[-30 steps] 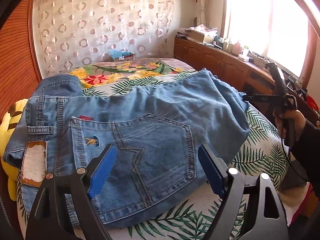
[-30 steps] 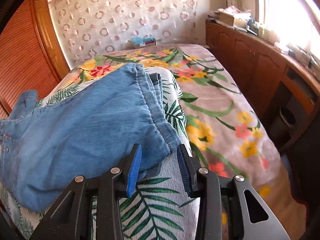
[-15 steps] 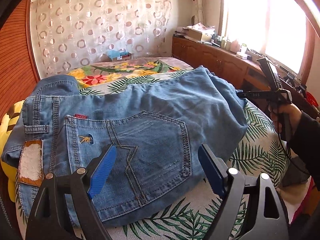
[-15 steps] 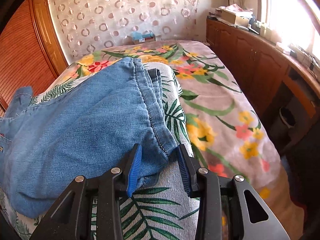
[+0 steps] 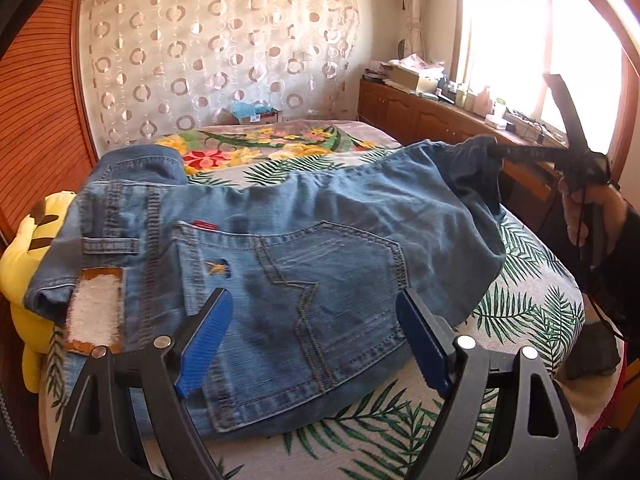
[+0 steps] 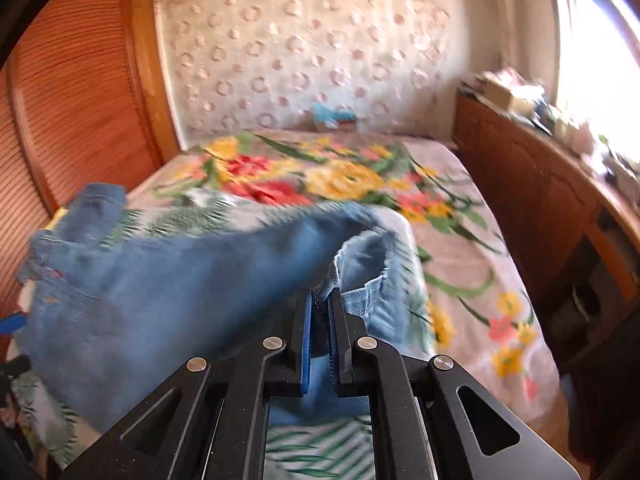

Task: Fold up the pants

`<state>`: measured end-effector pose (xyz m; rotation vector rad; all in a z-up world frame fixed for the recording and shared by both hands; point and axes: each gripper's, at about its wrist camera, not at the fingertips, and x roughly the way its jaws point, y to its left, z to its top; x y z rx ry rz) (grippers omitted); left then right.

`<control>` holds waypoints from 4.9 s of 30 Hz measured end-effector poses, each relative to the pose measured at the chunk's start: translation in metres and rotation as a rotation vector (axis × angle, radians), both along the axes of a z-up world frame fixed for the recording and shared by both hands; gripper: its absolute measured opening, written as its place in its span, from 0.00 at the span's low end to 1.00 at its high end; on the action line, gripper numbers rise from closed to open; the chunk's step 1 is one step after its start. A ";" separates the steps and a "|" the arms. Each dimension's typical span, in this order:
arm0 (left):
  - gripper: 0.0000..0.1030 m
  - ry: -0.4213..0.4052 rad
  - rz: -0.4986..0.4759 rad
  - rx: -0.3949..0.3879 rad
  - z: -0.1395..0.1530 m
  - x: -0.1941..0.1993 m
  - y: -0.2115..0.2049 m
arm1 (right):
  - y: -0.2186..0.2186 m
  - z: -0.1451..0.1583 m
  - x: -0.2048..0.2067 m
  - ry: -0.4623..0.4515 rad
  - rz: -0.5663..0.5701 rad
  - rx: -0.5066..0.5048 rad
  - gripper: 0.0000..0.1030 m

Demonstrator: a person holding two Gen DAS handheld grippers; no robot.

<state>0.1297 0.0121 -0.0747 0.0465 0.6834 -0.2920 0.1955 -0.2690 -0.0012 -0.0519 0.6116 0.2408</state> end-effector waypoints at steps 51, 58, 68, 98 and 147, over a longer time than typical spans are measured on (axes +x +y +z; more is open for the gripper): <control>0.29 0.134 -0.083 -0.017 -0.025 0.056 -0.010 | 0.078 -0.018 -0.038 0.093 0.178 -0.027 0.29; 0.13 0.007 -0.067 -0.021 0.018 0.025 0.002 | 0.076 -0.022 -0.042 0.102 0.171 -0.009 0.29; 0.12 -0.058 0.060 -0.009 0.053 -0.019 0.072 | 0.095 -0.018 -0.038 0.073 0.226 0.038 0.29; 0.30 0.054 0.113 0.019 0.004 -0.033 0.087 | 0.105 -0.075 -0.021 0.206 0.318 0.032 0.29; 0.15 0.028 0.106 0.128 0.030 0.067 0.055 | 0.092 -0.090 -0.057 0.055 0.193 0.096 0.46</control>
